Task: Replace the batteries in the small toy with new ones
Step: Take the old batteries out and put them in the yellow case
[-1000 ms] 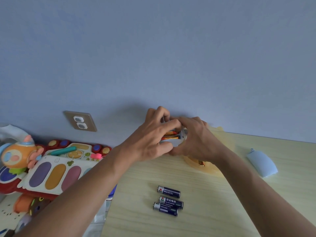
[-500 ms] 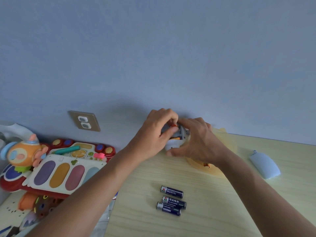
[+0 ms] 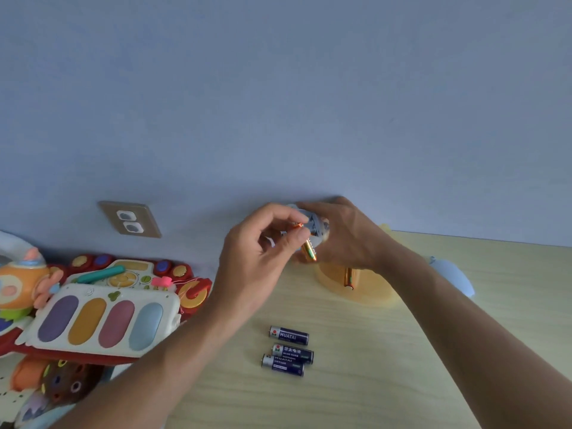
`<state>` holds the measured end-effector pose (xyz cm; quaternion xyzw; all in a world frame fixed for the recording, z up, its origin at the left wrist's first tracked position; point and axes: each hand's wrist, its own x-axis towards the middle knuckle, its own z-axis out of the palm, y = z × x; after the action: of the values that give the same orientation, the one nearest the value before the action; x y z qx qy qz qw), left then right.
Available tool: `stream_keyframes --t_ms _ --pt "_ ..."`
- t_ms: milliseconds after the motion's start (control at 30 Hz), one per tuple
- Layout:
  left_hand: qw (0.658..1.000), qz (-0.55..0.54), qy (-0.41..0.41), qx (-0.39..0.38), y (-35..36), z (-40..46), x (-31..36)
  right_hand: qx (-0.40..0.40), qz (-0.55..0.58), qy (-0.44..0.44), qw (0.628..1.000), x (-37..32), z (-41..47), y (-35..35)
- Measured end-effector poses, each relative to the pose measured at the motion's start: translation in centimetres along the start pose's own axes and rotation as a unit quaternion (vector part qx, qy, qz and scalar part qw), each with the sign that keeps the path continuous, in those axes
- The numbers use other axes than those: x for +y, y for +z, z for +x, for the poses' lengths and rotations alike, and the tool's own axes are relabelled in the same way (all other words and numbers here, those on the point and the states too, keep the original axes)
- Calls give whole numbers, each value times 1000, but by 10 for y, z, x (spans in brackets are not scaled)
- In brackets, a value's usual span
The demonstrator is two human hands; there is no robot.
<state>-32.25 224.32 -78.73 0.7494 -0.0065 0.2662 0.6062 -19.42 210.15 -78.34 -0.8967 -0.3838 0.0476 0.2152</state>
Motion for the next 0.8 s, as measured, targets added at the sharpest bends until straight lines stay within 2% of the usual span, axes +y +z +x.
stream_keyframes --t_ms 133,300,367,533,633,800 --pt "996 83 24 -31 20 -12 -2 -8 -1 6 1000 4 2 -5" --pt "975 155 156 -22 28 -15 -5 -7 4 -27 1000 5 -5 -10" --pt "968 169 184 -31 29 -17 -8 4 4 -36 999 6 -7 -11" --pt "969 167 180 -27 29 -15 -10 17 37 -34 999 4 -11 -8" --pt "958 179 216 -60 27 -19 -17 34 58 -24 997 5 -13 -6" --pt "951 213 210 -74 28 -19 -27 8 62 -17 998 4 -12 -12"
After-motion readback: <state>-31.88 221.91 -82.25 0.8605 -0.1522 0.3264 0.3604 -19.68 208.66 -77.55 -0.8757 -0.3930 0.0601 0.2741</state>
